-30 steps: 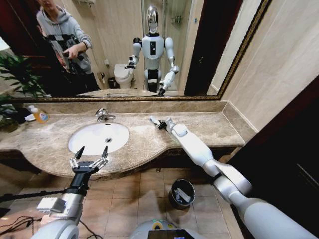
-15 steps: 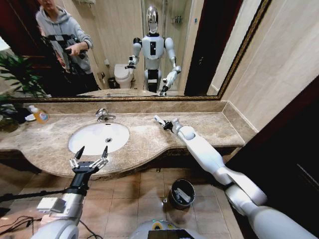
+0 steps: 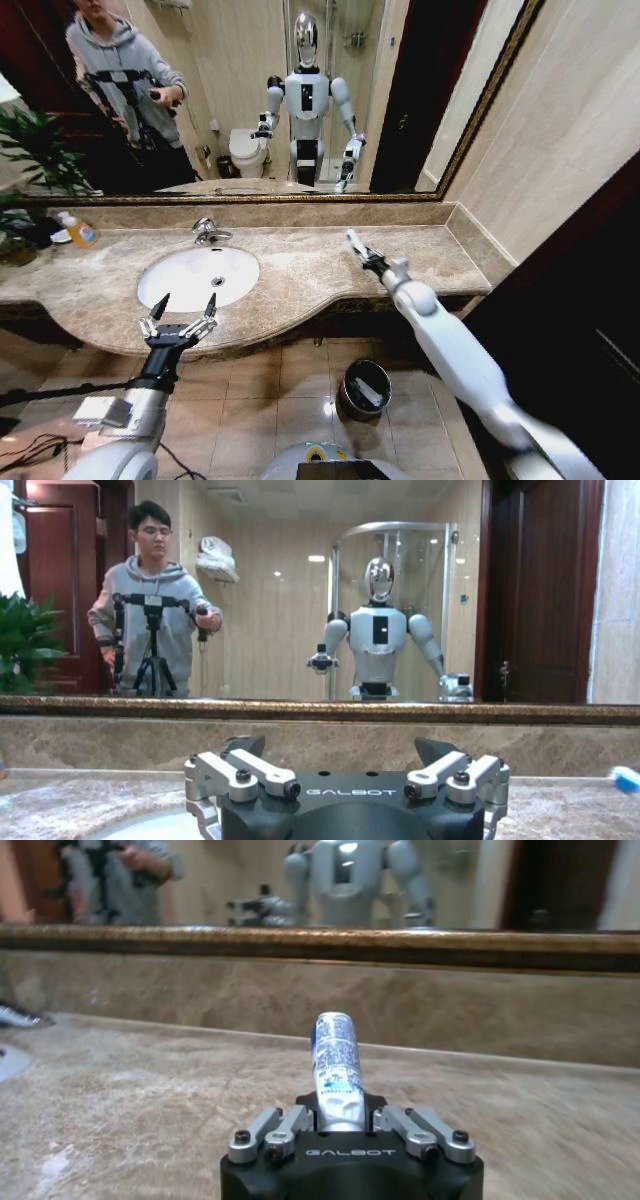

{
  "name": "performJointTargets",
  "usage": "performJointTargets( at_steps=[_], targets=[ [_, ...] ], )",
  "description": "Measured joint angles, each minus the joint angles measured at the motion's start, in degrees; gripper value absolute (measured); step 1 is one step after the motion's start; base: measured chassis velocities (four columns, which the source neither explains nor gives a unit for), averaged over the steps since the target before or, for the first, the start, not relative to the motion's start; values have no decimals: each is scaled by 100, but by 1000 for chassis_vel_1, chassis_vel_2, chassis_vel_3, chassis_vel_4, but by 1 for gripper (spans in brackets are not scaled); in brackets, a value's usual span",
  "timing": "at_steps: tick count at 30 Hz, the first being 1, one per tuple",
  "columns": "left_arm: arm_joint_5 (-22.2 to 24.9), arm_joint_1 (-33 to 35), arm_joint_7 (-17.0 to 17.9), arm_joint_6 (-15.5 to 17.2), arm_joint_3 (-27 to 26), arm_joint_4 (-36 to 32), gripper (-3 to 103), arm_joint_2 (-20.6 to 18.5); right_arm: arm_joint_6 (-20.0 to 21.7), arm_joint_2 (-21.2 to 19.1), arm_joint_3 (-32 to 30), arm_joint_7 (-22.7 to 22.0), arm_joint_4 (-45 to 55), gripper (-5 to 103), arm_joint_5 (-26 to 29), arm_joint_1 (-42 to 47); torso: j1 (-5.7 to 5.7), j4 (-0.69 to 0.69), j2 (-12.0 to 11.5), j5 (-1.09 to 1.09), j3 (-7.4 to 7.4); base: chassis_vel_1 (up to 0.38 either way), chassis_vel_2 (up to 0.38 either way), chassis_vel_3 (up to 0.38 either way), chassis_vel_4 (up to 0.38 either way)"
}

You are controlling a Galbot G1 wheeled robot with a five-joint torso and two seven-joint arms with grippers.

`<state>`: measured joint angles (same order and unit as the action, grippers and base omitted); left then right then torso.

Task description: Pick up the trash from the sink and place it in the trash bin.

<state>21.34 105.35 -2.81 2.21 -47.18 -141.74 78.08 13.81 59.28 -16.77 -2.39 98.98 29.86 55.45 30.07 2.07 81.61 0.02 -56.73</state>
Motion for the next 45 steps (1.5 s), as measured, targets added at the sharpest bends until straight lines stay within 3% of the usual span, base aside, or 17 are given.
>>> performJointTargets(
  at_steps=[7, 11, 15, 17, 18, 22, 26, 32, 45],
  targets=[
    [0, 0, 1, 0, 0, 0, 100, 0, -282, 255, -335, -795, 935, 25, -89, 964, 1, 5, 0, 0, -1, 0, 0, 0, 0],
    [0, 0, 1, 0, 0, 0, 100, 0, -463, 436, -712, -872, 1410, 25, -389, 1833, 1, 5, 0, -3, 0, 0, 0, 0, 0],
    [0, 0, 1, 0, 0, 0, 100, 0, -829, 760, -1176, -777, 1649, 25, -792, 2778, 0, 2, 0, -3, 0, 0, 0, 0, 0],
    [0, 0, 1, 0, 0, 0, 100, 0, -1165, 1081, -1480, -444, 1601, 25, -1102, 3412, 0, 3, 0, -2, 0, 0, 0, 0, 0],
    [0, 0, 1, 0, 0, 0, 100, 0, -1165, 1081, -1480, -444, 1601, 25, -1102, 3412, 0, 3, 0, -2, 0, 0, 0, 0, 0],
    [0, 0, 1, 0, 0, 0, 100, 0, -1828, 1590, -1709, -146, 1203, 25, -1366, 4255, 0, 3, 0, -2, -1, 0, 0, 0, 0],
    [0, 0, 1, 0, 0, 0, 100, 0, -2182, 1741, -1628, -47, 807, 25, -1506, 4642, 0, 3, 1, -3, 0, 0, 0, 0, 0],
    [0, 0, 1, 0, 0, 0, 100, 0, -2285, 1877, -1368, -27, -47, 25, -1736, 4526, 1, 3, 0, -2, -1, 0, 0, 0, 0],
    [0, 0, 1, 0, 0, 0, 100, 1, -1659, 2014, -861, 131, -2267, 25, -2359, 3008, 2, 4, -1, -2, -2, 0, 0, 0, 0]
  ],
)
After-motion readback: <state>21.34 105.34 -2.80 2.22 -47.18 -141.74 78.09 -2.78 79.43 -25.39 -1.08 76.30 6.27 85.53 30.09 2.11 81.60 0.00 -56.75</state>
